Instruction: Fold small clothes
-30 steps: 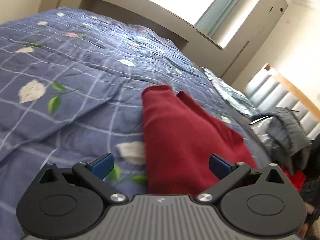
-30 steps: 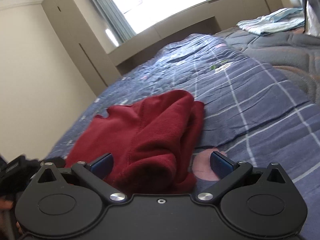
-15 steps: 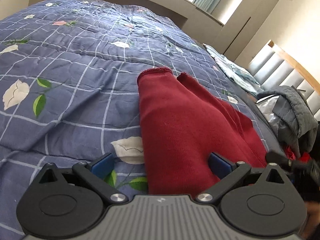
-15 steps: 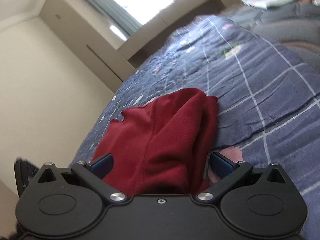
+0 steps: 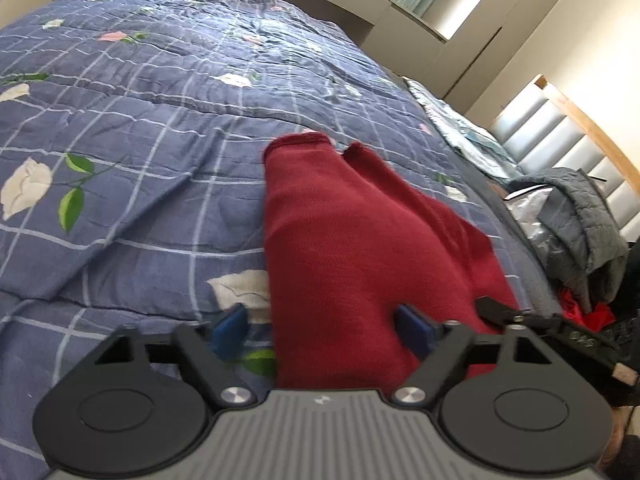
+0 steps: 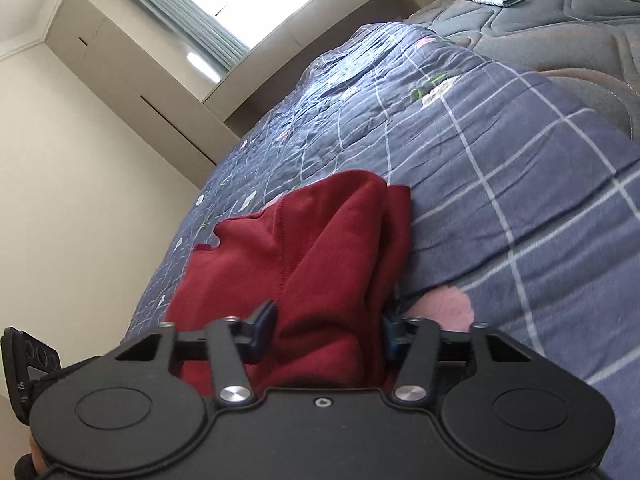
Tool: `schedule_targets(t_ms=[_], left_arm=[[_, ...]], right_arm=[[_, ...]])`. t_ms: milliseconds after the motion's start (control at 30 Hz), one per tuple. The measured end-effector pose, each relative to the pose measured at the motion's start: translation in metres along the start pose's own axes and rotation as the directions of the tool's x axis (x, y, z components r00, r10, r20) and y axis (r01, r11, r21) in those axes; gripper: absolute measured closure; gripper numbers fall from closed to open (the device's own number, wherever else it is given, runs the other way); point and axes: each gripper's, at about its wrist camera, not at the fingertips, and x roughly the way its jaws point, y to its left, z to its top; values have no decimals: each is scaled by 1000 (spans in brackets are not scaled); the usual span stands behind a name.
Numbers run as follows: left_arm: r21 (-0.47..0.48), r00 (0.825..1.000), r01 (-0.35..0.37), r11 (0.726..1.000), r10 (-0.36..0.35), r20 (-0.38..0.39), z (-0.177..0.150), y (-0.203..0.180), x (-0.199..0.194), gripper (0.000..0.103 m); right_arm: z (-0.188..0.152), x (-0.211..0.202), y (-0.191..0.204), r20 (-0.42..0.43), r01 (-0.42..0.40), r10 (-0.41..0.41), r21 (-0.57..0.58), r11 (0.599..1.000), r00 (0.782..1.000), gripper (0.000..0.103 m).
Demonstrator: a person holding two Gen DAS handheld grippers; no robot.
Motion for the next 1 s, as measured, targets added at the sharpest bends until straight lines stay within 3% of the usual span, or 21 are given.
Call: schedule_targets(t_ms=[167, 267, 467, 567, 767, 1000], left_arm=[[5, 1000, -2, 1000, 2, 0, 3, -8, -5, 61], [41, 1000, -4, 999, 3, 19, 6, -15, -14, 71], [126, 997, -42, 991, 33, 73, 10, -27, -48, 75], [124, 993, -63, 990, 50, 106, 14, -18, -71, 75], [88, 980, -136, 987, 121, 159, 23, 22, -116, 75], [8, 966, -201, 980, 197, 169, 26, 83, -151, 75]], right_arm=[[0, -4, 15, 16, 28, -28, -31, 999, 999, 70], [1, -10, 29, 39, 31, -29, -60, 998, 999, 75], [-2, -13, 67, 44, -9, 14, -119, 993, 999, 77], [-8, -5, 90, 48, -44, 51, -141, 989, 998, 77], [-21, 35, 137, 4, -132, 134, -140, 981, 991, 77], [-46, 80, 187, -72, -163, 152, -172, 972, 986, 77]])
